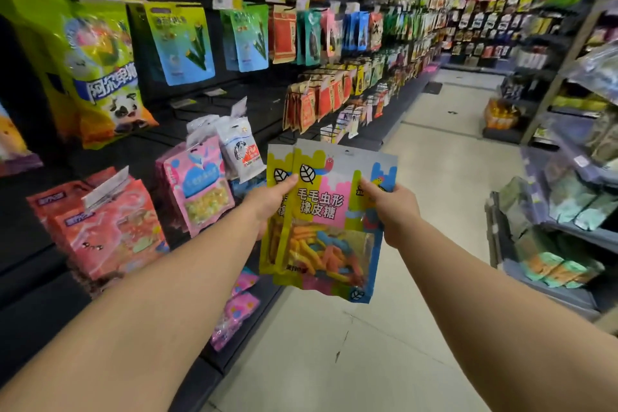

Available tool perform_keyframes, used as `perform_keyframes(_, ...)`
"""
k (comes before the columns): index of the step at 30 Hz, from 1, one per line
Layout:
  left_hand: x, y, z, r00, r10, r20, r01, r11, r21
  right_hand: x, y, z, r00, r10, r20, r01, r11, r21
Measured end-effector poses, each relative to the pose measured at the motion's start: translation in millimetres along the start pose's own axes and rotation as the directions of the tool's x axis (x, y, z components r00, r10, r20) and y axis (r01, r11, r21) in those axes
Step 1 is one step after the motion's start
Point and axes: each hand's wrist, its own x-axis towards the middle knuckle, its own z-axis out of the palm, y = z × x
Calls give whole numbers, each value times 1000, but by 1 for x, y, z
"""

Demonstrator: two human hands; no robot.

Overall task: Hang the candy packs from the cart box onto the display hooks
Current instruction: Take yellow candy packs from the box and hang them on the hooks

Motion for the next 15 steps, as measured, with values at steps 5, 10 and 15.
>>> perform_keyframes(5, 99, -11, 35, 998, -69, 6, 69, 998, -12, 87, 0, -20, 1000, 30, -10, -30, 1000, -5)
perform_keyframes(10, 185, -23, 62, 992, -125, -16, 124, 990, -63, 176, -6, -30, 994, 57, 93, -56, 998, -9)
perform_keyframes(15, 196, 3, 111, 987, -93, -128, 79, 991, -108, 259, -24, -45, 967, 124, 224, -104, 989, -101)
